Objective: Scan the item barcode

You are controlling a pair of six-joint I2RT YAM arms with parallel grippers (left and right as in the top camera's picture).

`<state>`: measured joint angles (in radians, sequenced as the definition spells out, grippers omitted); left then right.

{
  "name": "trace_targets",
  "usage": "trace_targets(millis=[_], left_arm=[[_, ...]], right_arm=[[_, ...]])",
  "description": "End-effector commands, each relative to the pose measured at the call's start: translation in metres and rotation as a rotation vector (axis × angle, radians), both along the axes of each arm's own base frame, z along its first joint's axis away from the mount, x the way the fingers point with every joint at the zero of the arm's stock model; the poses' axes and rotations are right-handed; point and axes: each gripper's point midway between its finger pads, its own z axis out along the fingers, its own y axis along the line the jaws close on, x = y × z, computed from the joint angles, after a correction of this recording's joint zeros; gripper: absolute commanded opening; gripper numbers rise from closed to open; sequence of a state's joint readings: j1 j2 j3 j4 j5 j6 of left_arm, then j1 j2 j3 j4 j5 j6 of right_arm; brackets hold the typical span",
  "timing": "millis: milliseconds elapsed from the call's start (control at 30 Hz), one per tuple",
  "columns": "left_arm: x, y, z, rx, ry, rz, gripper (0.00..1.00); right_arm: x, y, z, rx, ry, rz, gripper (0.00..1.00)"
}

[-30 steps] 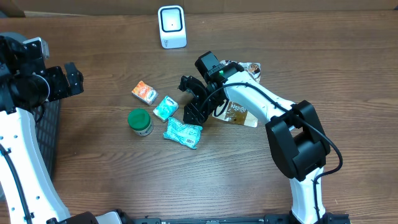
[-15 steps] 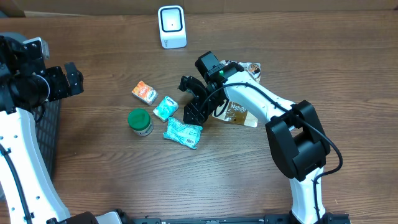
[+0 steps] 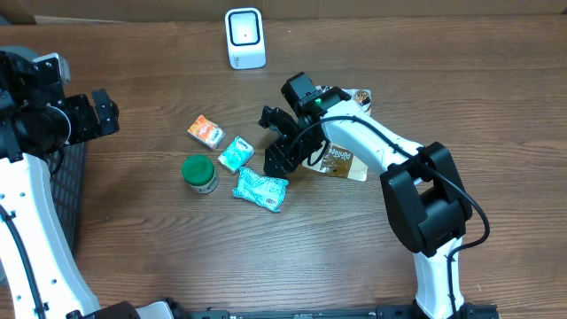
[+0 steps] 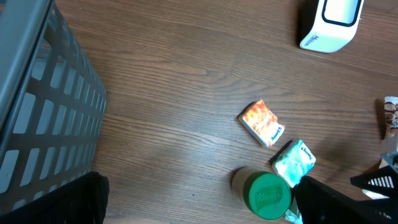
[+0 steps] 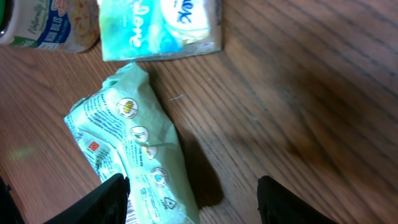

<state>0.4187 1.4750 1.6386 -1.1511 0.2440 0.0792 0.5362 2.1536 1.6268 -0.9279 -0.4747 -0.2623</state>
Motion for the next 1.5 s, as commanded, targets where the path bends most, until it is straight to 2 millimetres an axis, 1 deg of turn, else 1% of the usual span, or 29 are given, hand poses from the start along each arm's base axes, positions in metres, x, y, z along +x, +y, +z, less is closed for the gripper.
trace_targets(millis=[0,100,233,333,433,533,700,767,833,967,1100,1200,1233,1300,1333,1367,1433,1467], left_arm=[[0.002,-0.002,-0.001,-0.001,-0.001,-0.021,1.00],[0.002,-0.002,-0.001,-0.001,-0.001,-0.021,0.99],[0.002,-0.002,-0.001,-0.001,-0.001,-0.021,1.00],[0.002,-0.002,-0.001,-0.001,-0.001,-0.021,1.00],[0.002,-0.002,-0.001,-0.001,-0.001,-0.021,0.99],[0.002,-0.002,-0.001,-0.001,-0.001,-0.021,1.00],[0.002,-0.002,-0.001,-0.001,-0.001,-0.021,1.00],[0.002,-0.002,-0.001,-0.001,-0.001,-0.021,1.00],[0.002,-0.002,-0.001,-0.001,-0.001,-0.021,0.99],[0.002,-0.002,-0.001,-0.001,-0.001,-0.021,1.00],[0.002,-0.002,-0.001,-0.001,-0.001,-0.021,0.99],[0.002,-0.002,-0.001,-0.001,-0.001,-0.021,1.00],[0.002,-0.002,-0.001,-0.001,-0.001,-0.021,0.99],[0.002,-0.002,-0.001,-0.001,-0.001,-0.021,1.00],[0.002,-0.002,-0.001,-0.001,-0.001,-0.021,1.00],[0.002,-0.002,-0.001,-0.001,-0.001,-0.021,1.00],[0.002,-0.002,-0.001,-0.001,-0.001,-0.021,1.00],[0.002,-0.002,-0.001,-0.001,-0.001,-0.021,1.00]], right_arm=[[0.008,0.003,0.005,0.021,-0.007,-0.013,0.64],[0.010,0.003,0.009,0.022,-0.002,-0.034,0.64],[0.016,0.004,0.027,0.024,-0.007,-0.040,0.64],[0.032,-0.002,0.044,0.004,-0.036,-0.085,0.64],[0.048,-0.008,0.055,-0.005,-0.078,-0.126,0.63],[0.057,-0.011,0.055,0.000,-0.100,-0.140,0.64],[0.060,-0.011,0.043,-0.007,-0.091,-0.142,0.63],[0.055,-0.004,0.033,0.010,-0.051,-0.126,0.61],[0.045,0.002,0.021,0.026,-0.007,-0.080,0.59],[0.017,0.014,0.006,0.063,0.058,0.062,0.57],[-0.009,0.020,-0.002,0.040,0.072,0.194,0.56],[-0.020,0.022,-0.011,-0.007,0.067,0.228,0.56],[-0.027,0.021,-0.022,-0.039,0.064,0.242,0.56],[-0.033,0.022,-0.031,-0.045,0.067,0.252,0.56],[-0.036,0.021,-0.036,-0.047,0.072,0.249,0.54],[-0.038,0.021,-0.040,-0.051,0.079,0.240,0.49],[-0.040,0.020,-0.045,-0.055,0.095,0.215,0.33],[-0.041,0.020,-0.047,-0.059,0.103,0.198,0.23]])
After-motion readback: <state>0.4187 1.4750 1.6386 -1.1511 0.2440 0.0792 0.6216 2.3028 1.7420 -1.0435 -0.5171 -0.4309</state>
